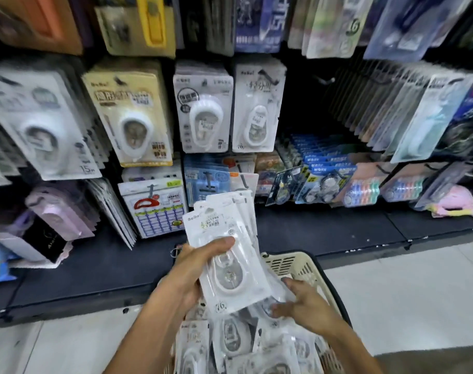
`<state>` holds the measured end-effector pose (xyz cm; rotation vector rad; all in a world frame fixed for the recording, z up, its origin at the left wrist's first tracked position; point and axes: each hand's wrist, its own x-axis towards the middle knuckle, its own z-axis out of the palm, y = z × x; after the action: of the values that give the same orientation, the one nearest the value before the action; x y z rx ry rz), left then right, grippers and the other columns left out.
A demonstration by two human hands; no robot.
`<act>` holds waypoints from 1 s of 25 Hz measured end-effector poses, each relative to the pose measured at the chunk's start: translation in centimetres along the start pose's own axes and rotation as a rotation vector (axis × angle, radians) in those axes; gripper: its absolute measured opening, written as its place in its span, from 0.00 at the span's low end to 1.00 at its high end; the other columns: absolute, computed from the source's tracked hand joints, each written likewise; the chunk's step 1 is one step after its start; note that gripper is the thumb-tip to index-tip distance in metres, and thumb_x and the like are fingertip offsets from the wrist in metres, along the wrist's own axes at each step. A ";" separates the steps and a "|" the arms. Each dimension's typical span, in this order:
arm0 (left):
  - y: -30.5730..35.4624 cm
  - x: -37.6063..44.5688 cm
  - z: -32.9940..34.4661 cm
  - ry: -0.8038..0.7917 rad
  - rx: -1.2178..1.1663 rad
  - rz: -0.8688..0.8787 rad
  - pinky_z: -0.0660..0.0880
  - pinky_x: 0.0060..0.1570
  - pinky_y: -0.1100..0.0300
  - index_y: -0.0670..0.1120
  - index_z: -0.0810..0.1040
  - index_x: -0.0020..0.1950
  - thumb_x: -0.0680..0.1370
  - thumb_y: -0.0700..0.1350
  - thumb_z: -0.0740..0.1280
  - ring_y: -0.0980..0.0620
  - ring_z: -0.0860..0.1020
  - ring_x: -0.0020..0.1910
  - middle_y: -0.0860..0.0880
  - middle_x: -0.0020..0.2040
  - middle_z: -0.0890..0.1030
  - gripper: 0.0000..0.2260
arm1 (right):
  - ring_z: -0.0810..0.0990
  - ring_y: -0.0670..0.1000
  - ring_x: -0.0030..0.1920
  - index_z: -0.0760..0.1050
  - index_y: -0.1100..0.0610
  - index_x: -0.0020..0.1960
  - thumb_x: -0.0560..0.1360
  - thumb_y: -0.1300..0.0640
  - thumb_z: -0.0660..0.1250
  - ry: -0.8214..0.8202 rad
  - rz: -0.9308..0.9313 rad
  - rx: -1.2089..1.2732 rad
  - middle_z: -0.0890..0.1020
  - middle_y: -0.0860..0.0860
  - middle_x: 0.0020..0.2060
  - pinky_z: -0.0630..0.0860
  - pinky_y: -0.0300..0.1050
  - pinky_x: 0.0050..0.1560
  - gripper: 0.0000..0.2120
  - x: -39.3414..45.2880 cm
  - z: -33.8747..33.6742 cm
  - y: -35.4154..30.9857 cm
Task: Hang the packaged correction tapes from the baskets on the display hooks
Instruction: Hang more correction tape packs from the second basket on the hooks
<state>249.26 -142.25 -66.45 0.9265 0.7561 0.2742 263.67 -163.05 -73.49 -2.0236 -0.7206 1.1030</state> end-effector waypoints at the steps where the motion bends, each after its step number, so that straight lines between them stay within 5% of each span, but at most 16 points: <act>1: 2.5 -0.6 0.9 -0.026 0.007 0.047 0.81 0.31 0.57 0.44 0.89 0.44 0.54 0.45 0.81 0.45 0.87 0.38 0.42 0.45 0.88 0.19 | 0.86 0.48 0.47 0.80 0.48 0.56 0.73 0.56 0.77 0.133 -0.099 0.139 0.86 0.46 0.49 0.79 0.41 0.39 0.13 -0.3 -1.8 -2.0; 4: 10.3 -2.6 3.0 -0.089 0.032 0.200 0.81 0.30 0.57 0.46 0.89 0.42 0.56 0.45 0.80 0.46 0.87 0.37 0.43 0.44 0.88 0.16 | 0.84 0.52 0.39 0.77 0.40 0.59 0.74 0.46 0.72 0.334 -0.358 0.401 0.86 0.48 0.50 0.77 0.45 0.29 0.14 -1.4 -6.3 -8.5; 7: 14.7 -4.1 3.8 -0.102 0.026 0.313 0.82 0.31 0.56 0.49 0.89 0.40 0.58 0.45 0.78 0.46 0.87 0.37 0.44 0.45 0.89 0.12 | 0.75 0.52 0.25 0.78 0.40 0.57 0.71 0.37 0.73 0.381 -0.481 0.459 0.82 0.59 0.36 0.70 0.42 0.23 0.17 -1.7 -9.1 -14.4; 12: 14.9 -5.1 4.7 -0.070 0.005 0.310 0.83 0.33 0.54 0.45 0.86 0.52 0.57 0.45 0.78 0.44 0.87 0.39 0.42 0.48 0.88 0.23 | 0.70 0.51 0.21 0.80 0.42 0.47 0.78 0.47 0.70 0.403 -0.484 0.406 0.79 0.52 0.29 0.65 0.40 0.21 0.02 -0.2 -10.0 -21.0; 17: 15.0 -5.0 4.8 -0.119 0.012 0.322 0.83 0.32 0.53 0.45 0.88 0.50 0.54 0.40 0.81 0.43 0.87 0.39 0.41 0.48 0.88 0.24 | 0.63 0.48 0.21 0.83 0.48 0.47 0.73 0.45 0.72 0.397 -0.395 0.512 0.77 0.51 0.29 0.59 0.38 0.22 0.08 -1.6 -9.8 -20.6; 19: 15.0 -4.9 4.6 -0.150 0.016 0.327 0.84 0.34 0.52 0.48 0.89 0.47 0.56 0.36 0.81 0.42 0.88 0.41 0.42 0.49 0.88 0.20 | 0.68 0.51 0.21 0.81 0.50 0.51 0.75 0.46 0.73 0.441 -0.381 0.524 0.79 0.51 0.31 0.66 0.41 0.21 0.09 -1.3 -9.4 -20.9; 21: 14.8 -4.9 4.7 -0.154 0.022 0.341 0.84 0.36 0.51 0.50 0.89 0.46 0.61 0.40 0.79 0.41 0.88 0.43 0.41 0.50 0.88 0.15 | 0.82 0.54 0.33 0.72 0.49 0.63 0.76 0.52 0.73 0.462 -0.325 0.603 0.83 0.50 0.47 0.80 0.48 0.31 0.18 -0.5 -8.9 -21.6; 23: 14.3 -4.9 5.1 -0.138 0.040 0.345 0.85 0.38 0.49 0.51 0.89 0.46 0.60 0.41 0.81 0.39 0.87 0.44 0.41 0.49 0.88 0.16 | 0.83 0.53 0.53 0.67 0.44 0.69 0.78 0.53 0.71 0.539 -0.316 0.553 0.77 0.46 0.62 0.82 0.54 0.52 0.23 -1.0 -8.0 -22.0; 25: 13.7 -4.9 5.7 -0.105 0.035 0.346 0.84 0.35 0.51 0.50 0.88 0.46 0.57 0.40 0.84 0.40 0.88 0.43 0.41 0.48 0.88 0.19 | 0.82 0.49 0.56 0.76 0.41 0.61 0.77 0.47 0.71 0.532 -0.491 0.439 0.82 0.41 0.56 0.81 0.50 0.57 0.13 -2.6 -6.1 -21.7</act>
<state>251.05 -140.20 -51.07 1.0958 0.5023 0.5125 264.87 -154.07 -52.69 -1.5403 -0.5835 0.3656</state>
